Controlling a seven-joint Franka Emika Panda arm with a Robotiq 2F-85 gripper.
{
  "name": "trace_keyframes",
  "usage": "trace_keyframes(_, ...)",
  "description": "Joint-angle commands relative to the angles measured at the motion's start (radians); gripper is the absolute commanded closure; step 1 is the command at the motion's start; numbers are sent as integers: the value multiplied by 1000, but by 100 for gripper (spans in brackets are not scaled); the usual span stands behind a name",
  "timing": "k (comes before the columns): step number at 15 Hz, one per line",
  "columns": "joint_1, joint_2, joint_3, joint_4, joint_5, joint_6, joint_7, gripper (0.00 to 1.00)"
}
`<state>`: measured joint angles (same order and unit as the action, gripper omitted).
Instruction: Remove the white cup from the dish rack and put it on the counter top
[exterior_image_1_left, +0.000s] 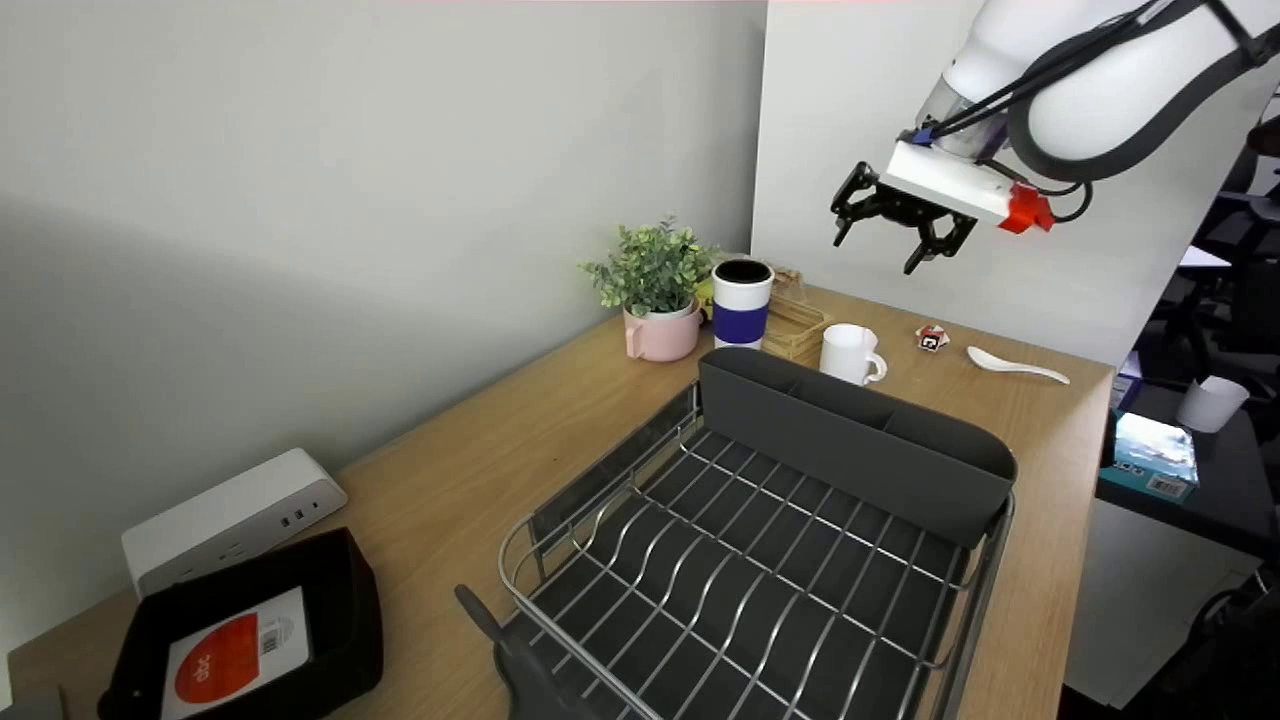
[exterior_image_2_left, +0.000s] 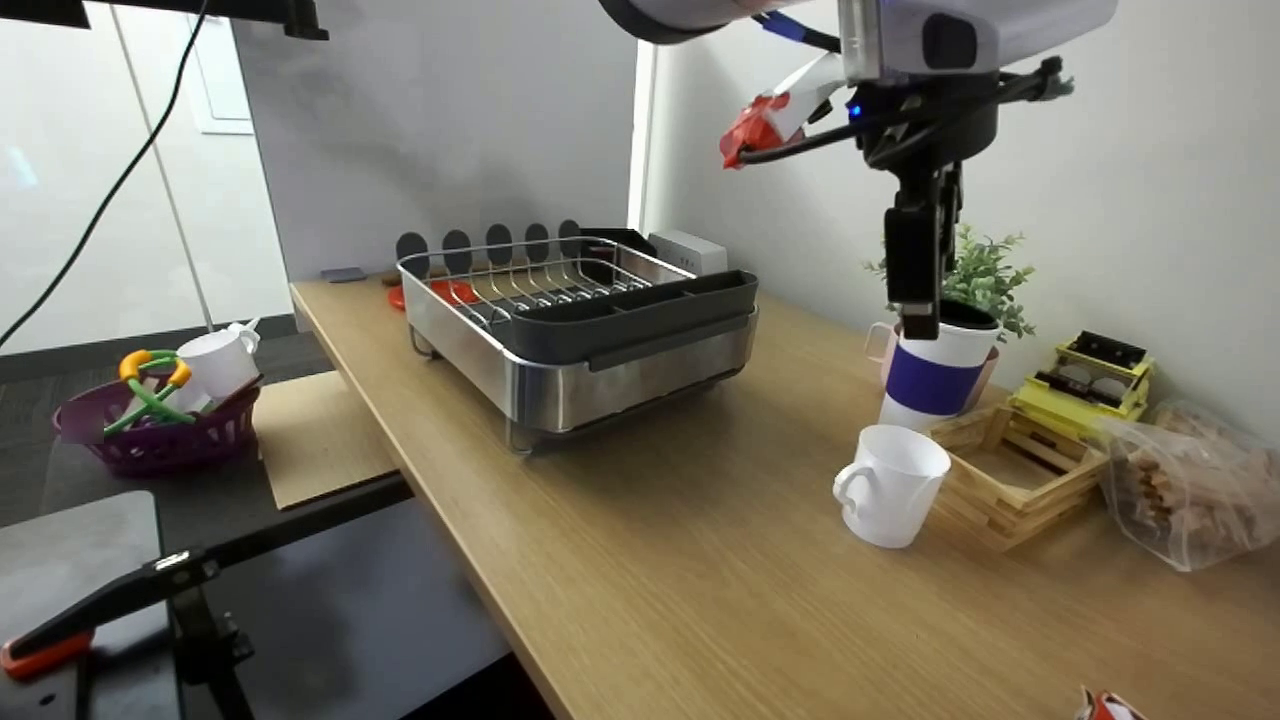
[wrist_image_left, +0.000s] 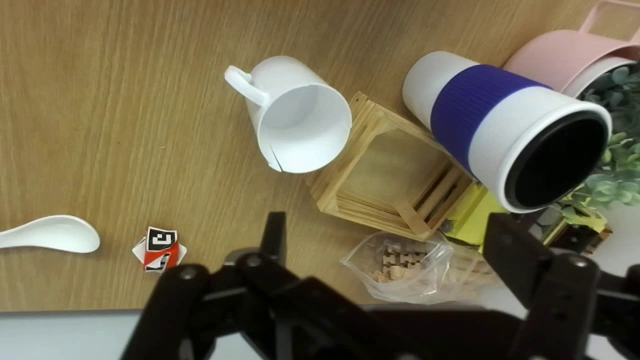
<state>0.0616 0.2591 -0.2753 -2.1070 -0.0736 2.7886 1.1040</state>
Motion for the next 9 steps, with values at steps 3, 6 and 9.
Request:
trace_keyframes(3,-24,-43,27,-20,-3,-3,-15,0)
trace_keyframes(6,-22,-33,25,-20,-3,-3,-15,0)
trace_keyframes(9,-22,-32,25,-20,-3,-3,-15,0)
